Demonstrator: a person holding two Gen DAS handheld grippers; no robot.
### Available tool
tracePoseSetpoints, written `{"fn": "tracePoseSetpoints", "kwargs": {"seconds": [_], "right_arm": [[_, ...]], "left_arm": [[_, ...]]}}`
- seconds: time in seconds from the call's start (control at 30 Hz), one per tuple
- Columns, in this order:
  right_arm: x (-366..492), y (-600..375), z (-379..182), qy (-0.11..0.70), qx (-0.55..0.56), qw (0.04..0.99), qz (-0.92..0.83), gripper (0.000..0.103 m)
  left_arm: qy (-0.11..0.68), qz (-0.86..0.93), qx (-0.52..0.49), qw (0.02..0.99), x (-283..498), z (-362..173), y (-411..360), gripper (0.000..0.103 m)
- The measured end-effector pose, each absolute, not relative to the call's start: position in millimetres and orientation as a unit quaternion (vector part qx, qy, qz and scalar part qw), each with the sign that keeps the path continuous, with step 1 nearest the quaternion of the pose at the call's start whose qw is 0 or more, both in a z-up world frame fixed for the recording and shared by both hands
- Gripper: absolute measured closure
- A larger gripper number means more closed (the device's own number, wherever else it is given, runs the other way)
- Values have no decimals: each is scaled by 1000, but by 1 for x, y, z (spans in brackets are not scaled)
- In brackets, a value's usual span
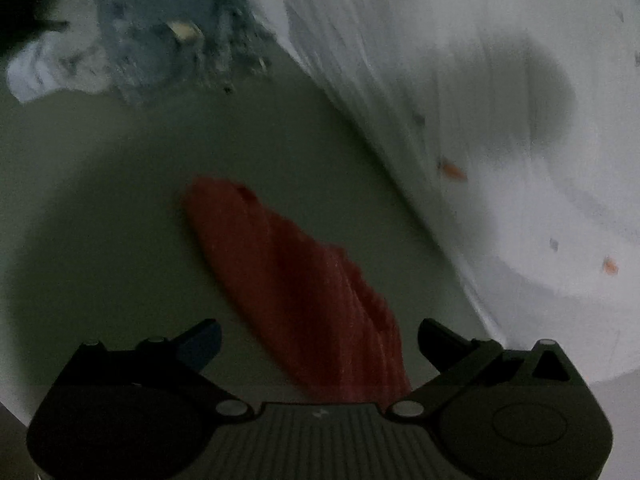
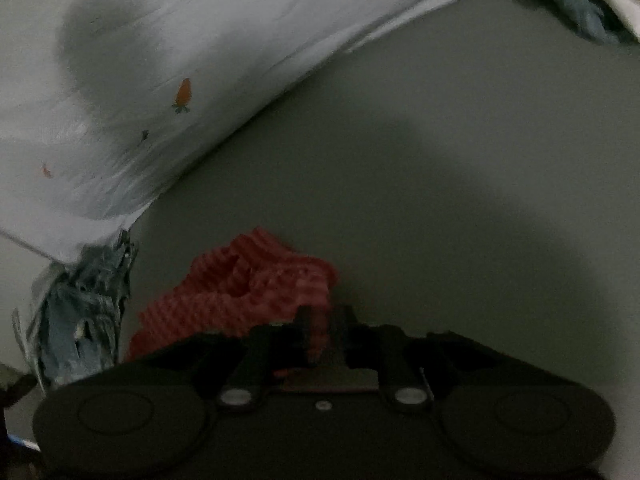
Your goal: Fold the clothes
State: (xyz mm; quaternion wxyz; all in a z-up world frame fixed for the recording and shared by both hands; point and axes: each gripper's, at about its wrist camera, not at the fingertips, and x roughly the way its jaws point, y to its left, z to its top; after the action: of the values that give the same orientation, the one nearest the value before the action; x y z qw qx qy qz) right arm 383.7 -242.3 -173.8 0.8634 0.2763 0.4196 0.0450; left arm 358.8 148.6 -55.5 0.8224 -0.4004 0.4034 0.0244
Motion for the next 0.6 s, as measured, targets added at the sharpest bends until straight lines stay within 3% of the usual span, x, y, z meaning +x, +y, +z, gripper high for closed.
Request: {"fn": "tracePoseSetpoints", "kwargs": {"seconds": [0.17,0.37,0.6], "right_arm": [[383,-250,-175,405,295,864,52,70],[394,-261,-178,397,324,857,60,70],[458,-255,-203,429,370,820,85,71]], "left_arm": [[411,-8,-359,838,388,-48,130,1],[432,-35,-339,835,437,-64,122,3],[479,-75,-403,776,513,-99,116,13]]}}
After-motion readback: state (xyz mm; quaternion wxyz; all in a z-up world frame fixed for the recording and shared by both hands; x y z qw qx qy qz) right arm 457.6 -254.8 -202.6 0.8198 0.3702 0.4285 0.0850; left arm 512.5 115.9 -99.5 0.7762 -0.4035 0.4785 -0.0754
